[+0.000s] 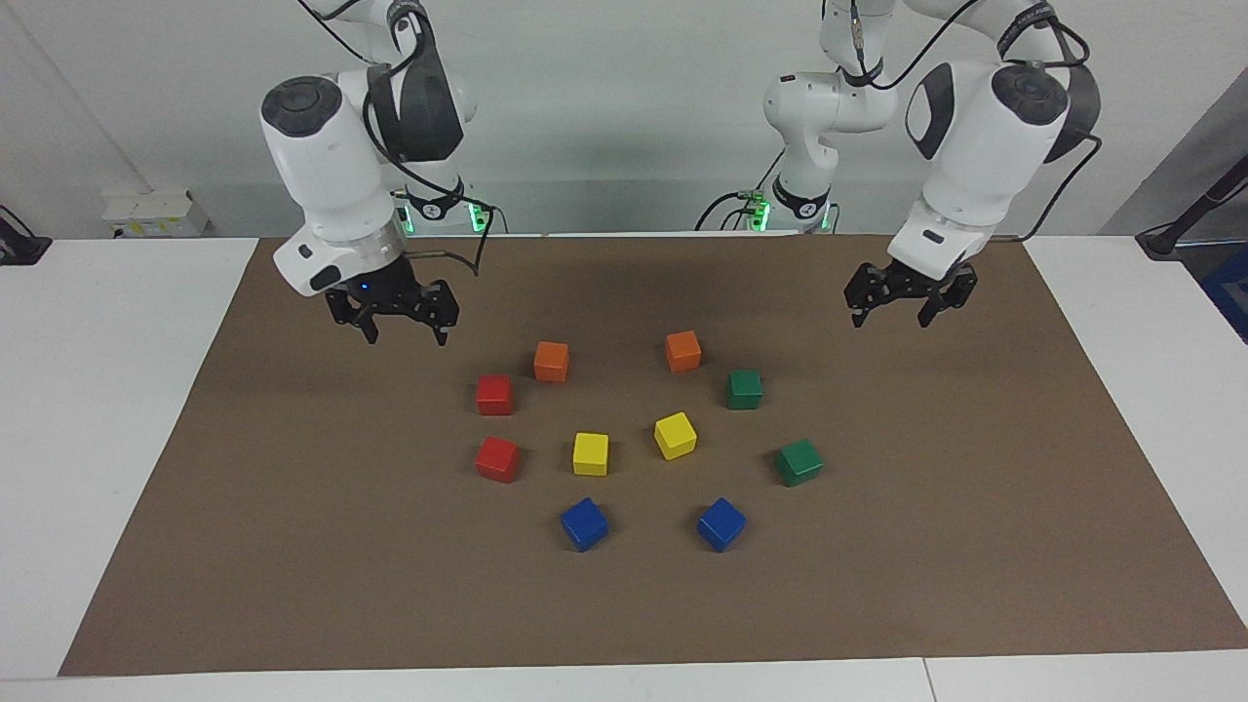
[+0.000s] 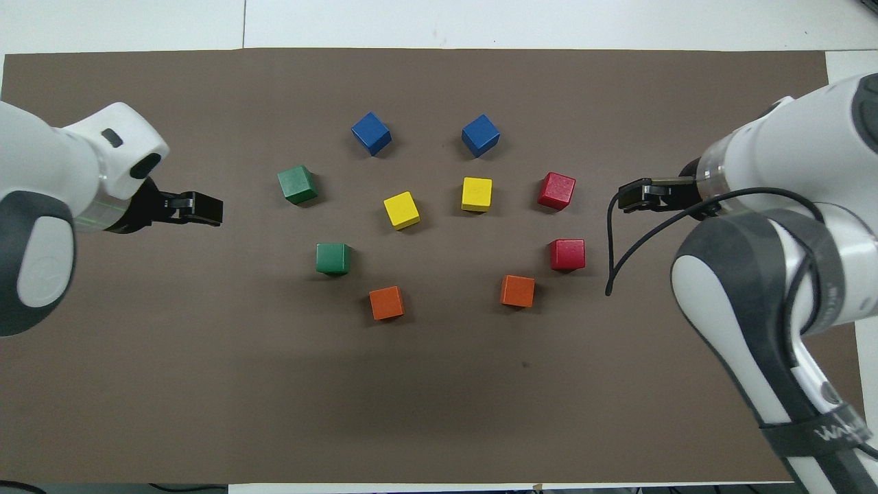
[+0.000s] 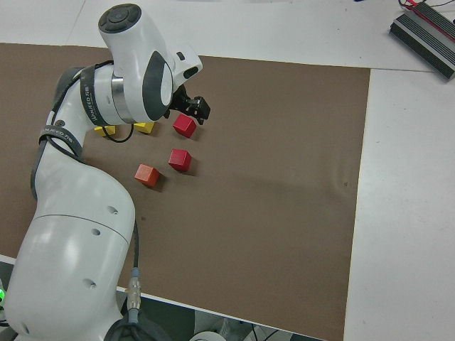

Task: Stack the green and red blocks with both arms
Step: 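Grasp a green and a red block with the left and right grippers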

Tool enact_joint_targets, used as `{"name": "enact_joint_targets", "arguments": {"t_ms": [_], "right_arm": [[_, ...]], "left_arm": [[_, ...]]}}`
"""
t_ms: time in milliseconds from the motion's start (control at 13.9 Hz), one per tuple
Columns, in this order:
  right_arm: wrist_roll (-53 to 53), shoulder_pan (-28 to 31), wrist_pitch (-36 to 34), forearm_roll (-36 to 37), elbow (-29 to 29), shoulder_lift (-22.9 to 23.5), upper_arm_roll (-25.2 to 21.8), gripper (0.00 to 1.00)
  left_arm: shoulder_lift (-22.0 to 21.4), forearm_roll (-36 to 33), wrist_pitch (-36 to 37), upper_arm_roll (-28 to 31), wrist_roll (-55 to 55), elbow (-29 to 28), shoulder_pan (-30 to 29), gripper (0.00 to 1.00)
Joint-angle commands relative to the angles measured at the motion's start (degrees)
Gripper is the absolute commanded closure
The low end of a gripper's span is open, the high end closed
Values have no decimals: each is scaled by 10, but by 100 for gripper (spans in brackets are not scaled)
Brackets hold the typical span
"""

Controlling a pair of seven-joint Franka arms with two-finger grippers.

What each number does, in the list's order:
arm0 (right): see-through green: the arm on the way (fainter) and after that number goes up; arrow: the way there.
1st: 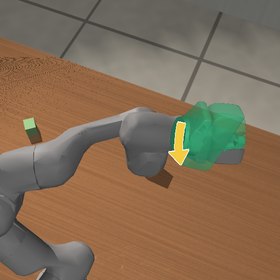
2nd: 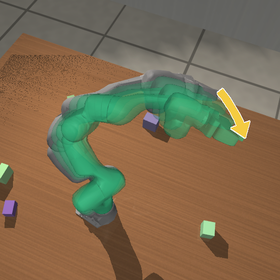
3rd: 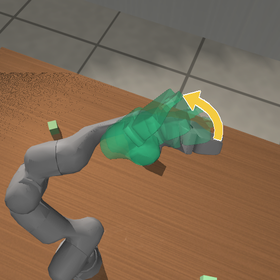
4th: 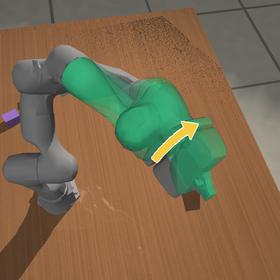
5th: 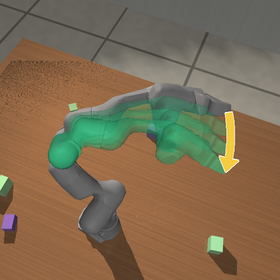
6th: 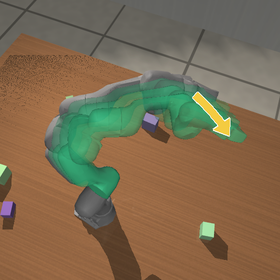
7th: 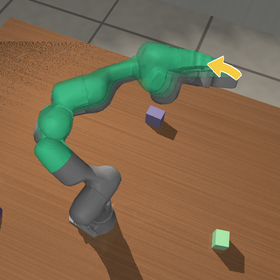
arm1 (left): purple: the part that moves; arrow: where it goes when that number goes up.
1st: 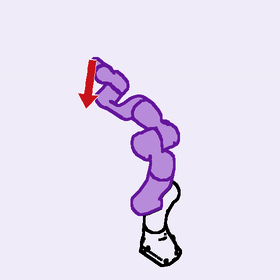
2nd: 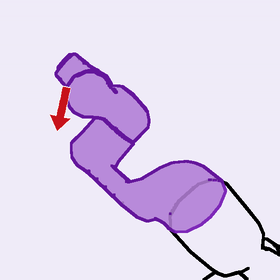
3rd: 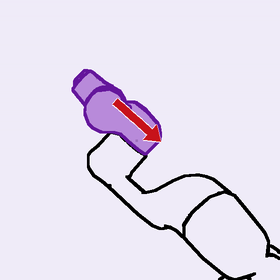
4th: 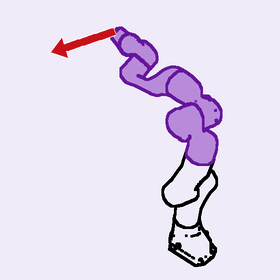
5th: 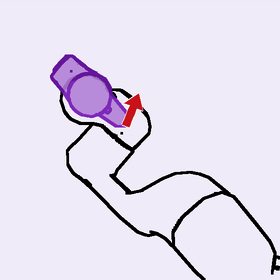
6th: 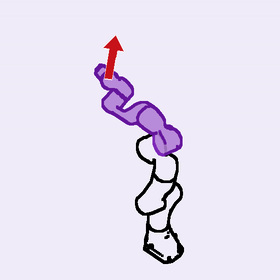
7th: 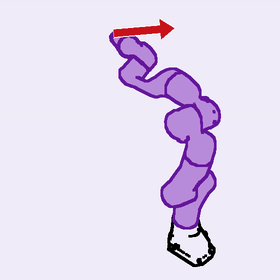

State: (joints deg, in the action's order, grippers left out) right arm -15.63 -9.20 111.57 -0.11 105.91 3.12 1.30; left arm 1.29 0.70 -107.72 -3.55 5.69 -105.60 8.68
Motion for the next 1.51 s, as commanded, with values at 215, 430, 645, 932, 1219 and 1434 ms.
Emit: {"name": "enact_joint_targets", "arguments": {"t_ms": [215,430,645,932,1219,1434], "right_arm": [[-103,-56,53,-10,6,36,-2,0],[-172,-84,108,-9,11,82,-2,0],[-154,-81,165,0,54,88,-2,0],[-85,-71,201,1,100,78,-3,0],[-55,-78,232,1,155,59,-2,0],[-53,-79,225,1,177,47,-2,0]], "left_arm": [[51,39,-133,6,27,-61,52,0],[75,39,-188,6,87,-81,92,0],[82,39,-230,6,89,-110,109,0],[100,39,-264,7,106,-137,133,0],[113,36,-270,8,115,-141,146,0],[129,31,-285,9,115,-141,146,1]]}}
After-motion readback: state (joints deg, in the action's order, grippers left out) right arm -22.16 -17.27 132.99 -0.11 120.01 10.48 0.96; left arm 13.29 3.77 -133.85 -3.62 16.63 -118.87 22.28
